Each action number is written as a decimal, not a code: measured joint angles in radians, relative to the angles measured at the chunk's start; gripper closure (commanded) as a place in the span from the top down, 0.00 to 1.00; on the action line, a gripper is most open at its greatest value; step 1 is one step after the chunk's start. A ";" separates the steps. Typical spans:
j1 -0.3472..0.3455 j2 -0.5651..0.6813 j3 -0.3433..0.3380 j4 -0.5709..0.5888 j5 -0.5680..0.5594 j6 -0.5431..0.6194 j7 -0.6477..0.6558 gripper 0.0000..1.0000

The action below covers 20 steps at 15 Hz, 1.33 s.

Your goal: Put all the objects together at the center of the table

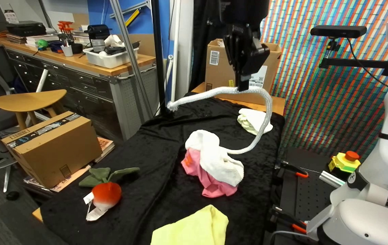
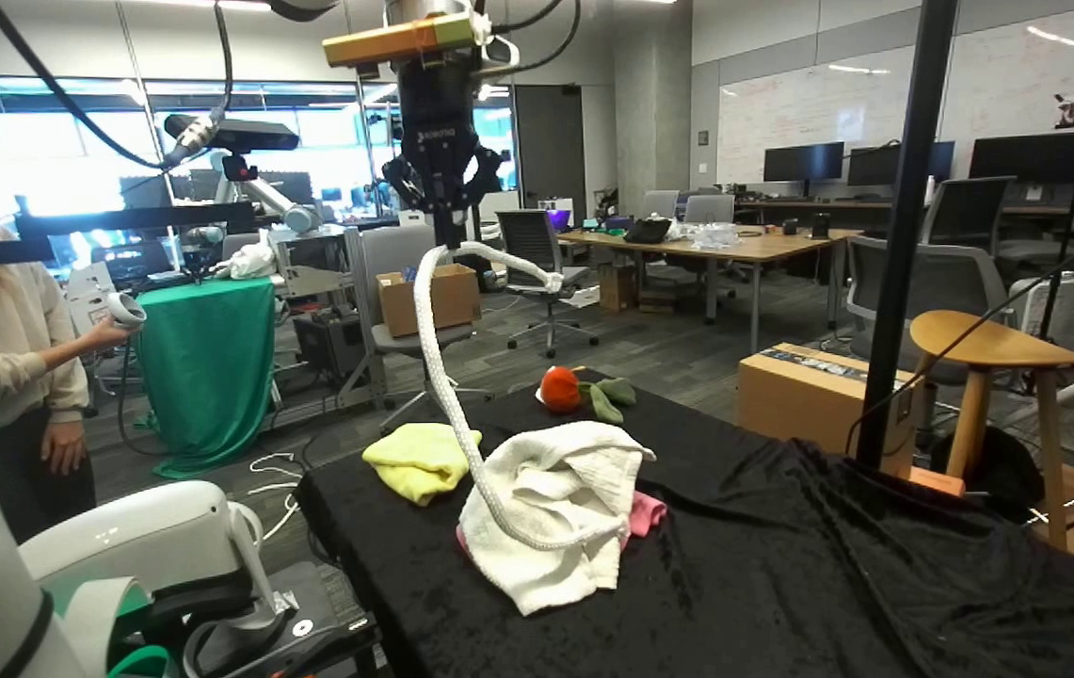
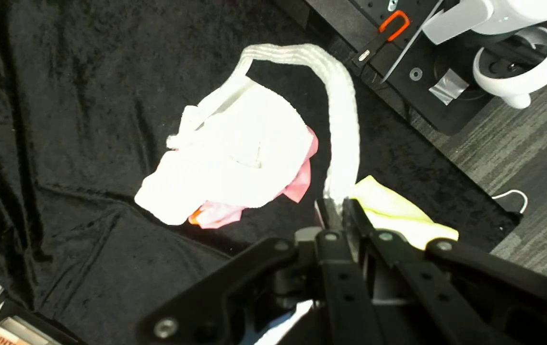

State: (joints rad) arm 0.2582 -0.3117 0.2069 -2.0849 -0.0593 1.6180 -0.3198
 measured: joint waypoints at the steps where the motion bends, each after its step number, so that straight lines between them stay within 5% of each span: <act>1: 0.003 0.021 0.014 0.000 0.000 0.007 0.021 0.02; 10: 0.000 0.249 0.058 0.048 -0.031 0.223 0.408 0.02; 20: -0.008 0.504 -0.017 0.159 -0.288 0.341 0.959 0.02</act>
State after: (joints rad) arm 0.2501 0.1922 0.1897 -1.9257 -0.3478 1.9590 0.6392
